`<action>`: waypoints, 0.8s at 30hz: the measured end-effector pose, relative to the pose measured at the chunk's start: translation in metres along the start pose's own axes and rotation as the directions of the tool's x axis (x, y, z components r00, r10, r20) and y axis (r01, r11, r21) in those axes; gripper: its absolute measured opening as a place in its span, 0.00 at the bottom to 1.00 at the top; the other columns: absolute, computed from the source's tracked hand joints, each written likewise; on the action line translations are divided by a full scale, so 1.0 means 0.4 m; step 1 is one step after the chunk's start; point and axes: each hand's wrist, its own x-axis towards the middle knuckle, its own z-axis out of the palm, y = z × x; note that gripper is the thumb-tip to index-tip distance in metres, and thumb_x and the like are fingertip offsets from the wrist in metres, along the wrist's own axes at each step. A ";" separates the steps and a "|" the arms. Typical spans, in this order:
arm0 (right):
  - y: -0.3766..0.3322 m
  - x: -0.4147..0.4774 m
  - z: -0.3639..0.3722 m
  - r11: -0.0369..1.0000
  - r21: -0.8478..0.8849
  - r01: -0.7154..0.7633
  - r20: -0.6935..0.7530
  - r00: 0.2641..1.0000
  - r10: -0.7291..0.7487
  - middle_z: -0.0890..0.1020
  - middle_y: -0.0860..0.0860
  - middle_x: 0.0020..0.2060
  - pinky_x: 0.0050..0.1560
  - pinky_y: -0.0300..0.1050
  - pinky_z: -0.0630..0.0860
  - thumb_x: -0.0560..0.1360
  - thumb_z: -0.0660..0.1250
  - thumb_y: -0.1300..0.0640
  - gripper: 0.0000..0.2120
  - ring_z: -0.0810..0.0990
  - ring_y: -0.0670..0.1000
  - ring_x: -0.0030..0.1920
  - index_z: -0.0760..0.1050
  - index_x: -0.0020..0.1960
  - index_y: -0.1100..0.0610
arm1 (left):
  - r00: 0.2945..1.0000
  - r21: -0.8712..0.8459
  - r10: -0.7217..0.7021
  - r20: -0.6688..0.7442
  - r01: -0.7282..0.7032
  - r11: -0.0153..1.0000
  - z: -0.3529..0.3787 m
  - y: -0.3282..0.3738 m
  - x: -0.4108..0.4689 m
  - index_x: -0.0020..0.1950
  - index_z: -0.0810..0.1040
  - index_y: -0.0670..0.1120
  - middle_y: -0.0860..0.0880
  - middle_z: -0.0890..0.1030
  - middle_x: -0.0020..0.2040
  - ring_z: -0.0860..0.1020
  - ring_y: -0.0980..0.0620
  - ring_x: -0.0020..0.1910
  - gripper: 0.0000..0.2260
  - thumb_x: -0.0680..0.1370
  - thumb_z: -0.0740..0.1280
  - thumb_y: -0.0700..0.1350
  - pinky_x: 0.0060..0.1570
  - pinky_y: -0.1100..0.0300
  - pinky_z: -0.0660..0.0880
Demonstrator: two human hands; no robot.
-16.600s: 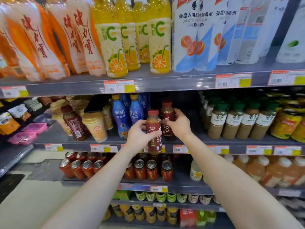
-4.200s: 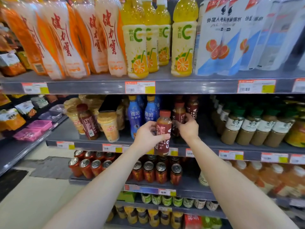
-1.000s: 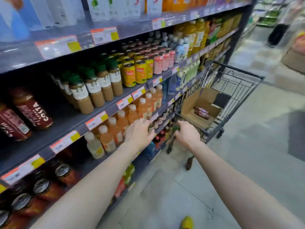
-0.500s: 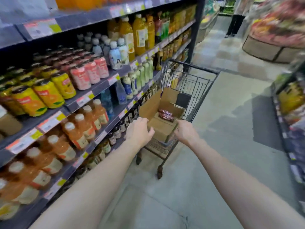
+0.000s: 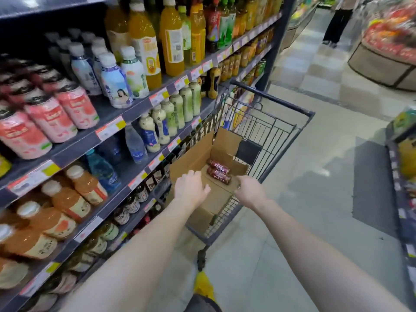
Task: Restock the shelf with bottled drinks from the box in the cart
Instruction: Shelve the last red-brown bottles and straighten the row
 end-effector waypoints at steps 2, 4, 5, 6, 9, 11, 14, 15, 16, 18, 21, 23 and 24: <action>0.026 0.085 -0.013 1.000 -0.029 -0.009 0.045 0.999 0.010 0.83 0.53 0.63 0.62 0.52 0.80 0.73 0.63 0.60 0.23 0.82 0.55 0.61 0.78 0.67 0.50 | 0.999 -0.014 -0.021 0.041 0.022 1.000 0.019 0.023 0.094 0.67 0.75 0.46 0.45 0.80 0.60 0.80 0.45 0.58 0.21 0.81 0.62 0.59 0.55 0.50 0.75; 0.041 0.163 -0.039 0.997 -0.073 0.002 0.084 0.996 0.004 0.83 0.54 0.62 0.61 0.52 0.81 0.74 0.64 0.61 0.21 0.82 0.56 0.60 0.79 0.67 0.53 | 0.997 -0.024 -0.039 0.069 0.041 0.999 0.029 0.043 0.177 0.68 0.75 0.46 0.45 0.80 0.61 0.80 0.44 0.59 0.21 0.81 0.62 0.58 0.56 0.50 0.75; 0.044 0.201 -0.054 0.996 -0.087 0.008 0.092 0.996 0.000 0.83 0.54 0.61 0.60 0.51 0.81 0.75 0.63 0.61 0.19 0.83 0.56 0.59 0.79 0.65 0.54 | 0.995 -0.030 -0.052 0.080 0.054 0.998 0.034 0.050 0.215 0.68 0.75 0.46 0.45 0.80 0.61 0.80 0.44 0.59 0.21 0.81 0.62 0.58 0.56 0.50 0.75; 0.049 0.243 -0.066 0.996 -0.091 0.019 0.098 0.995 -0.010 0.83 0.54 0.61 0.60 0.51 0.81 0.76 0.63 0.60 0.17 0.82 0.56 0.59 0.79 0.63 0.55 | 0.994 -0.033 -0.066 0.091 0.069 0.997 0.039 0.055 0.251 0.68 0.75 0.46 0.45 0.80 0.61 0.80 0.44 0.59 0.21 0.81 0.63 0.58 0.56 0.50 0.75; 0.065 0.371 -0.079 0.995 -0.093 0.042 0.144 0.989 -0.028 0.82 0.54 0.62 0.63 0.51 0.79 0.77 0.62 0.59 0.17 0.81 0.57 0.61 0.79 0.64 0.56 | 0.986 -0.018 -0.109 0.127 0.112 0.994 0.060 0.067 0.348 0.68 0.74 0.46 0.45 0.79 0.62 0.80 0.44 0.60 0.22 0.81 0.63 0.58 0.56 0.50 0.75; 0.082 0.461 -0.072 0.995 -0.091 0.043 0.174 0.984 -0.027 0.82 0.53 0.62 0.63 0.51 0.79 0.77 0.62 0.57 0.18 0.81 0.56 0.61 0.79 0.65 0.55 | 0.980 -0.005 -0.143 0.141 0.145 0.989 0.077 0.074 0.411 0.69 0.74 0.46 0.45 0.79 0.62 0.79 0.44 0.60 0.21 0.81 0.63 0.58 0.57 0.50 0.75; 0.111 0.601 -0.055 0.992 -0.097 0.077 0.241 0.969 -0.052 0.82 0.55 0.61 0.62 0.52 0.79 0.76 0.62 0.55 0.19 0.81 0.58 0.60 0.78 0.64 0.55 | 0.965 0.002 -0.200 0.169 0.202 0.979 0.115 0.084 0.505 0.68 0.74 0.46 0.45 0.79 0.61 0.79 0.45 0.59 0.21 0.82 0.63 0.58 0.56 0.50 0.75; 0.120 0.645 -0.053 0.990 -0.101 0.096 0.266 0.962 -0.066 0.82 0.55 0.60 0.61 0.52 0.79 0.76 0.61 0.53 0.18 0.82 0.58 0.59 0.78 0.64 0.56 | 0.959 0.007 -0.223 0.175 0.225 0.974 0.127 0.090 0.536 0.68 0.75 0.46 0.45 0.79 0.61 0.79 0.45 0.59 0.21 0.81 0.63 0.58 0.56 0.50 0.75; 0.131 0.693 -0.051 0.987 -0.107 0.116 0.289 0.954 -0.081 0.82 0.56 0.60 0.60 0.53 0.80 0.77 0.61 0.52 0.19 0.81 0.59 0.58 0.77 0.64 0.56 | 0.951 0.015 -0.246 0.185 0.248 0.969 0.137 0.097 0.567 0.67 0.75 0.47 0.45 0.79 0.60 0.79 0.44 0.59 0.20 0.81 0.63 0.58 0.56 0.50 0.75; 0.150 0.783 -0.054 0.978 -0.144 0.152 0.342 0.935 -0.095 0.81 0.57 0.60 0.60 0.53 0.79 0.79 0.61 0.50 0.19 0.80 0.60 0.60 0.76 0.65 0.58 | 0.936 0.036 -0.287 0.206 0.285 0.958 0.152 0.111 0.629 0.67 0.75 0.47 0.45 0.79 0.60 0.79 0.44 0.58 0.20 0.81 0.63 0.58 0.55 0.50 0.75; 0.167 0.909 -0.057 0.954 -0.185 0.237 0.427 0.894 -0.139 0.81 0.57 0.56 0.57 0.53 0.80 0.78 0.63 0.51 0.16 0.81 0.60 0.57 0.77 0.61 0.59 | 0.895 0.067 -0.375 0.241 0.369 0.927 0.169 0.134 0.714 0.66 0.75 0.46 0.44 0.79 0.61 0.78 0.43 0.60 0.20 0.81 0.63 0.58 0.57 0.49 0.74; 0.180 0.970 -0.056 0.936 -0.196 0.293 0.457 0.871 -0.177 0.82 0.57 0.55 0.56 0.53 0.81 0.77 0.66 0.49 0.16 0.83 0.61 0.56 0.78 0.60 0.58 | 0.860 0.071 -0.425 0.282 0.423 0.903 0.185 0.161 0.755 0.66 0.75 0.46 0.43 0.78 0.62 0.77 0.41 0.63 0.21 0.80 0.63 0.58 0.60 0.48 0.73; 0.186 0.999 -0.052 0.923 -0.194 0.331 0.463 0.861 -0.211 0.82 0.57 0.55 0.57 0.53 0.80 0.78 0.65 0.50 0.16 0.83 0.61 0.56 0.78 0.61 0.58 | 0.844 0.069 -0.447 0.296 0.448 0.891 0.196 0.175 0.774 0.67 0.74 0.45 0.43 0.78 0.63 0.77 0.41 0.63 0.21 0.80 0.63 0.58 0.61 0.48 0.72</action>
